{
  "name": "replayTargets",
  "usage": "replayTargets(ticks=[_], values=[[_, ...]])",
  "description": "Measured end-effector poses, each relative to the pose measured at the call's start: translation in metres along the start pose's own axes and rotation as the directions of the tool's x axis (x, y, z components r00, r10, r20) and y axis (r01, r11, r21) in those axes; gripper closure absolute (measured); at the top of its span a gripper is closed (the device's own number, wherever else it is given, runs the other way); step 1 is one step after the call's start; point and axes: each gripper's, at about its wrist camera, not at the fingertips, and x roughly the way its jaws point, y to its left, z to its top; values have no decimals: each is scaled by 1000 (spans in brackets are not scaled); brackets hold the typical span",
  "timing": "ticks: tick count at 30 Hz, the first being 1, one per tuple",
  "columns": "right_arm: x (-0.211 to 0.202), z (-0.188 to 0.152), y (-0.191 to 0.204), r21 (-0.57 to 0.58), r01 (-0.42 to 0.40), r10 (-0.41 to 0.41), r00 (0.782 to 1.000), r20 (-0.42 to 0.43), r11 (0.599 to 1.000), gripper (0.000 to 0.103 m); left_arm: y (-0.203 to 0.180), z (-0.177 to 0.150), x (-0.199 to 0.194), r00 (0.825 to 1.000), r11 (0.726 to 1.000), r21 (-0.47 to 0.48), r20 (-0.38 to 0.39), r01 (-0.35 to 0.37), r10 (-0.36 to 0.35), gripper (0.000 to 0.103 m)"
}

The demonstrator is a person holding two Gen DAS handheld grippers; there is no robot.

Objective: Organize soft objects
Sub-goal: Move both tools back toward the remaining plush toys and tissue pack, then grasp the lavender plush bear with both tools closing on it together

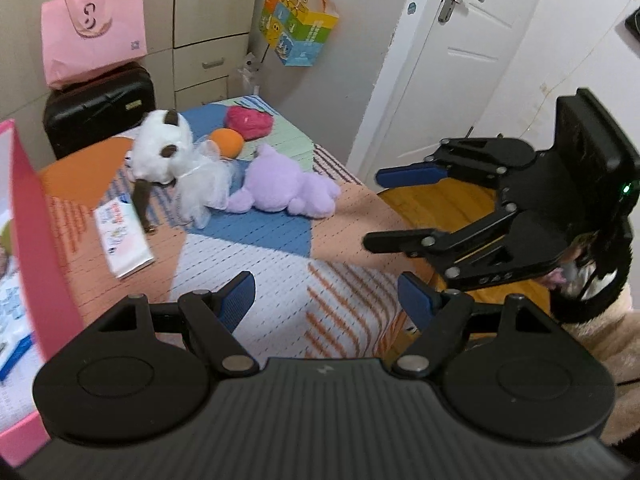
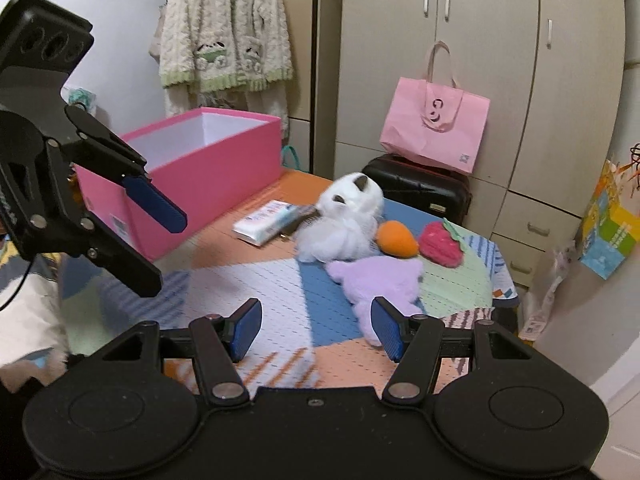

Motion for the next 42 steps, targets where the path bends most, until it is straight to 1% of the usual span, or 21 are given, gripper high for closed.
replayTargets(ticks=[4,9,16,19,21,26,29,33,34,35,37,42], values=[[17,-7,-10,-1,16,-16,1000,11,1000,37,6,2,22,1000,1000,-24,13,2,-2,25],[35,-15,-20,-23,37,-37,999,21,999,37,19,9,51,999,995,-96,26,22,-20,27],[60,-23,-34,-37,77,-77,997,2,996,35,31,19,82,997,982,-184,77,39,-25,27],[68,-22,-40,-22,58,-59,998,-19,998,35,34,22,96,996,977,-213,88,19,0,28],[73,-20,-43,-22,35,-35,999,-18,999,35,36,24,105,995,972,-236,97,7,16,28],[86,-14,-46,-47,27,-28,999,-21,999,35,41,29,120,990,959,-282,127,-27,65,28],[96,-14,-50,-24,19,-20,999,-38,1000,35,44,29,128,989,946,-323,133,-15,61,29],[102,-18,-52,35,-4,6,999,-41,999,36,44,27,138,989,933,-360,136,2,51,36],[102,-19,-53,52,-5,7,999,-37,999,39,43,27,140,988,932,-362,142,-4,59,36],[102,-19,-53,68,-8,11,999,-38,998,41,41,27,141,987,933,-359,146,-16,73,39],[102,-22,-52,98,-2,5,999,-33,995,43,36,26,142,982,936,-350,157,-40,101,40],[101,-26,-45,135,36,-34,999,-18,990,45,29,22,143,974,940,-337,185,-61,129,41]])
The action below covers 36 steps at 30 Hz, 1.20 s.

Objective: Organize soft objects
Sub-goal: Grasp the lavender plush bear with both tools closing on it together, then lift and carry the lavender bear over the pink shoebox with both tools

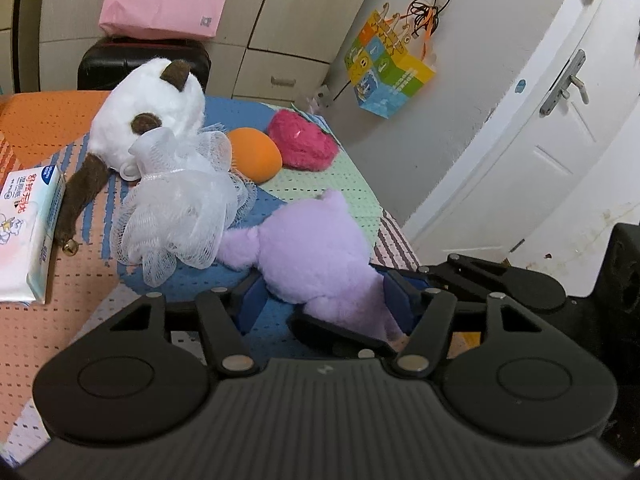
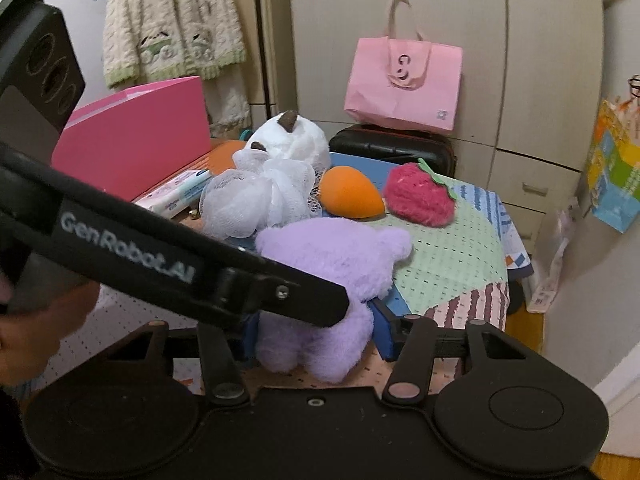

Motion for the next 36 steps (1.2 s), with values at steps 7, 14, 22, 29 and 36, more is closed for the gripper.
replayTargets(ticks=[7,14,22,29,36], values=[[-5,-5,4,78,27,-30,999,26,997,46,-3,-7,-3,1000,1000,2,17,10,-10,42],[-11,-10,12,123,47,-53,997,46,991,46,-5,-12,-9,1000,1000,10,5,20,-20,45],[-18,-13,22,161,44,-54,997,60,986,47,-13,-19,-21,1000,999,35,-22,11,-11,50],[-28,-17,37,176,39,-52,996,66,984,47,-17,-29,-40,1000,998,56,-20,-4,5,50],[-46,-17,64,169,46,-56,997,52,984,47,-18,-42,-71,999,998,58,-31,-8,10,51]])
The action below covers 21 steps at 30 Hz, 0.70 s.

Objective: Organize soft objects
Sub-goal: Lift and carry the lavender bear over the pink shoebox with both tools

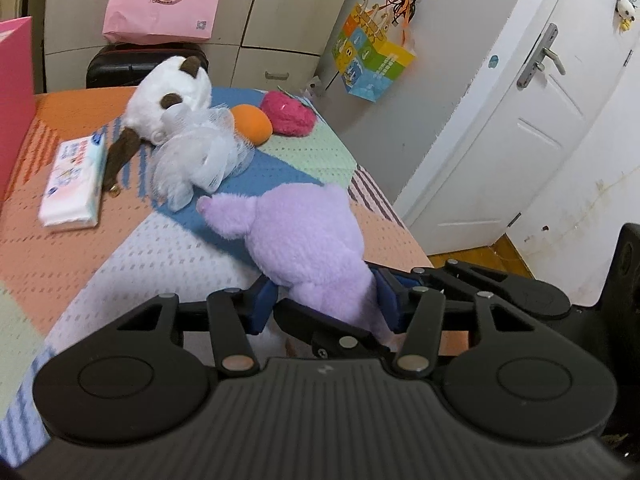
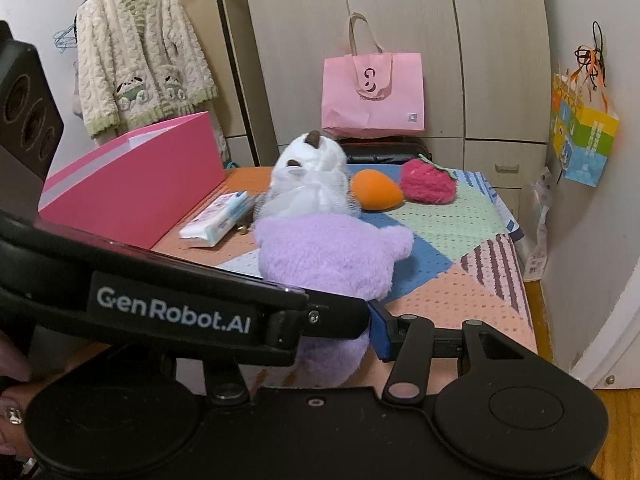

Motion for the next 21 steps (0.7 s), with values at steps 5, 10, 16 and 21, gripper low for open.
replayTargets(ticks=[5,10,16,21], values=[[-16,-2,24,-6,-11,11,999,-38,1000,47,3,-11,-27,999,1000,-18,-33,3,-3,51],[-33,0,50,-34,-46,43,996,-74,998,47,8,-22,-60,999,1000,-22,-34,9,-9,52],[-54,8,87,-106,-151,142,986,-87,983,46,12,-30,-115,1000,1000,9,18,-15,15,55],[-73,24,122,-207,-224,213,974,-76,952,46,21,-32,-164,995,999,-11,88,-39,40,56]])
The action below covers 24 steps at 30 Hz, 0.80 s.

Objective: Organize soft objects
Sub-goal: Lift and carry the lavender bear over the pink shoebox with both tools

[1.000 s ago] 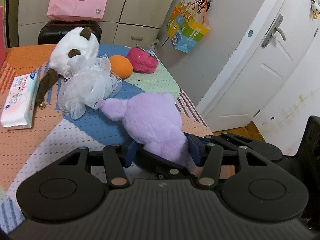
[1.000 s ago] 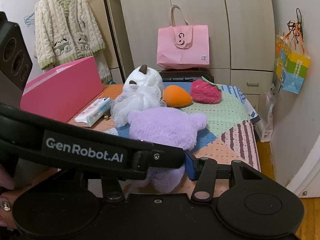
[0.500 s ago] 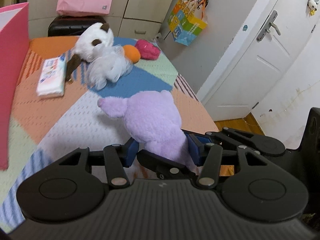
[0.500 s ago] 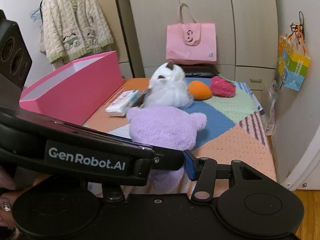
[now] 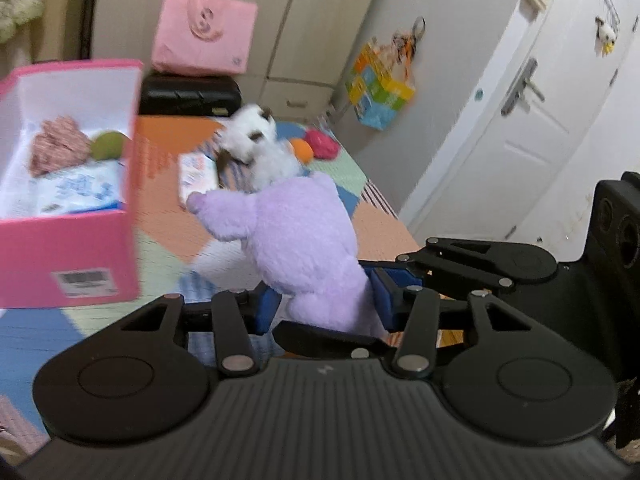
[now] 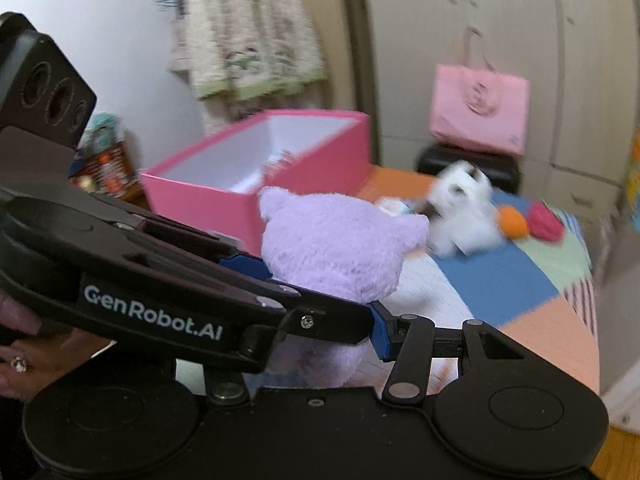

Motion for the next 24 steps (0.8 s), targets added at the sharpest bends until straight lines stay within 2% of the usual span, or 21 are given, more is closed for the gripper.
replayTargets(ticks=[4,8,15,24], values=[[0,17,28,-107,-29,34,999,40,994,46,10,1,-31,997,999,8,59,-47,47,58],[8,29,47,-159,-59,70,995,67,986,46,21,4,-52,990,995,35,106,-98,94,62],[27,53,63,-163,-138,150,987,66,977,46,50,15,-73,985,992,7,123,-125,123,63],[65,88,72,-157,-172,185,980,68,973,46,92,42,-78,973,986,-31,159,-167,170,64]])
